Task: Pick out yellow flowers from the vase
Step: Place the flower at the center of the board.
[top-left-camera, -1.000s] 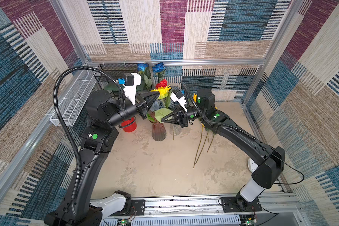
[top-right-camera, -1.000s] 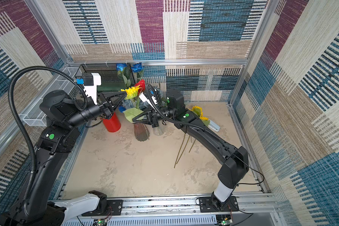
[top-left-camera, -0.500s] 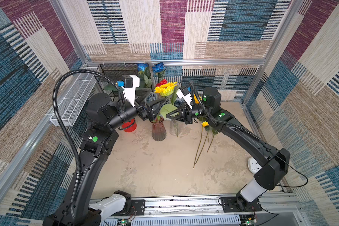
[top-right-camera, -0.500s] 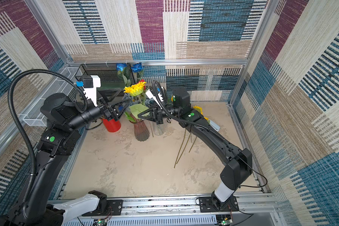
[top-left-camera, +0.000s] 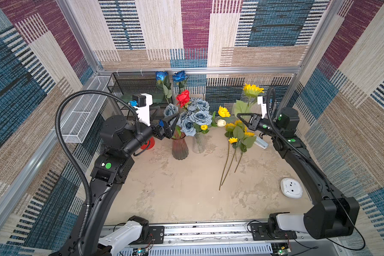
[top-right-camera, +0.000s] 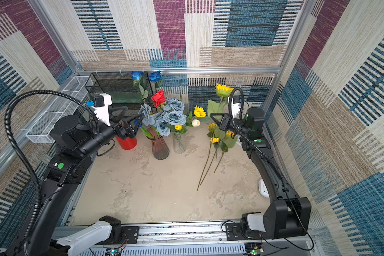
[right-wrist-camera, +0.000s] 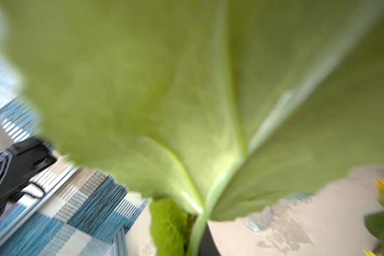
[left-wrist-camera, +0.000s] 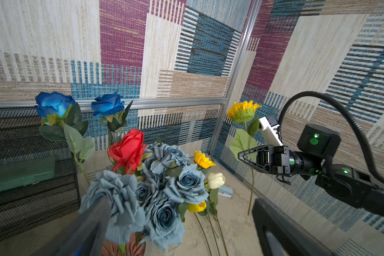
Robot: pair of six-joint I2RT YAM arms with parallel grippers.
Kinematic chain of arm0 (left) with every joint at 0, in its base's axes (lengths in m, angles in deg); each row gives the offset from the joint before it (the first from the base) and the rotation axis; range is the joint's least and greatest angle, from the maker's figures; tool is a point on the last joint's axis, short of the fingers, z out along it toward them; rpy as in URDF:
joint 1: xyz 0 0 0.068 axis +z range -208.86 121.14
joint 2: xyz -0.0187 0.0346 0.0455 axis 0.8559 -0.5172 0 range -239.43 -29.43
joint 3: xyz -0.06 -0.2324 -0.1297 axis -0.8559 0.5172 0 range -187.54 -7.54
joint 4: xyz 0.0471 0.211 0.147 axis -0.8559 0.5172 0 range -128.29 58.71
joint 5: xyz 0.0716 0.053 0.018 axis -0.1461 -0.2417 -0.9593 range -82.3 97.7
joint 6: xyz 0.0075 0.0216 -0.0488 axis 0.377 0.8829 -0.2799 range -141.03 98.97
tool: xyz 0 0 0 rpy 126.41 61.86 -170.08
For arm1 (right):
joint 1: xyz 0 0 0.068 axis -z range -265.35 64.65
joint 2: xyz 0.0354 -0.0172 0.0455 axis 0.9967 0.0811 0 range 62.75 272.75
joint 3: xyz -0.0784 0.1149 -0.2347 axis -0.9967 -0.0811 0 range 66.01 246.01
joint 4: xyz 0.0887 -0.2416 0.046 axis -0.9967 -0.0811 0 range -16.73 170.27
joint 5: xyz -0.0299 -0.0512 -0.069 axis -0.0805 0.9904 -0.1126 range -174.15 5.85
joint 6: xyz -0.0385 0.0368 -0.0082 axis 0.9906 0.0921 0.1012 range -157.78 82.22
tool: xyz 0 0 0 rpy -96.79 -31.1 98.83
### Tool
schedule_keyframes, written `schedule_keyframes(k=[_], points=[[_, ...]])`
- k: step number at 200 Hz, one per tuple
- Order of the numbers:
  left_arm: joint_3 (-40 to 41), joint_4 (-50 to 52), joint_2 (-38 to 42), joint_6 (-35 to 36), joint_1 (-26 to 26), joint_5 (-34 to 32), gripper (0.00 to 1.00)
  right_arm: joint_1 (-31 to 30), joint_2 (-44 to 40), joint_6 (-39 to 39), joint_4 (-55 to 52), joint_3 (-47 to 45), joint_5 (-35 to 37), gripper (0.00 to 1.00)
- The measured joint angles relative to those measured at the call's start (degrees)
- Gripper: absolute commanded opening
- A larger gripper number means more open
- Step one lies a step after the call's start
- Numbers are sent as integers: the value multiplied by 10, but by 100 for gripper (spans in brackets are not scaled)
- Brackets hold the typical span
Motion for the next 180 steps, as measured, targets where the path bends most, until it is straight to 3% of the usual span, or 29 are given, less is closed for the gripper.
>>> schedule_keyframes(k=[37,117,138,162,180], points=[[13,6,1,0,3,-25,99,24,24,-19,-42,-34,44,0],[18,6,5,1,6,-37,99,19,201,47,-187,21,108,0],[17,6,3,1,6,-37,99,8,251,69,-214,33,115,16],[15,8,-1,1,7,-37,99,-1,285,84,-235,39,126,29],[10,9,-4,2,7,-37,100,-3,294,92,-245,42,136,31]])
